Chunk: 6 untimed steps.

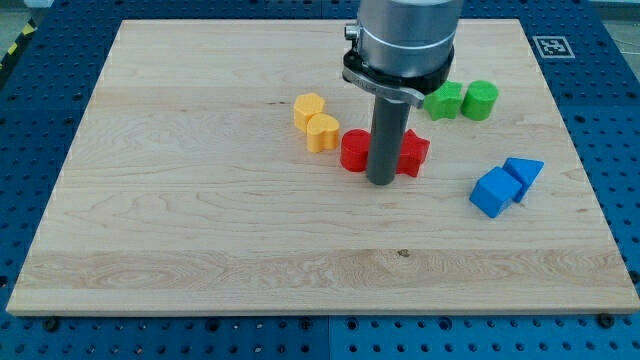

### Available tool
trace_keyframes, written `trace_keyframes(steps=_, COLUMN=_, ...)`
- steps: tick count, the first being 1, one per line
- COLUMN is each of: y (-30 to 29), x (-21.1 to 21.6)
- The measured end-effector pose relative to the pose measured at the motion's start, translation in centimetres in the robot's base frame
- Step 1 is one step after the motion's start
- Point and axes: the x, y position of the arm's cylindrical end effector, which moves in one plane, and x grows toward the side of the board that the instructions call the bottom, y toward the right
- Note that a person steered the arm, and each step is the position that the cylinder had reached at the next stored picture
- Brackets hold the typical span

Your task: Move red star slightly up

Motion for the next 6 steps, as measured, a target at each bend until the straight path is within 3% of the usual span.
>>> trace_keyframes(steps=2, y=5.4, x=1.3)
trace_keyframes(steps=4, y=4.5, x=-0.5)
trace_keyframes(steps=6, y=4.1, x=1.8)
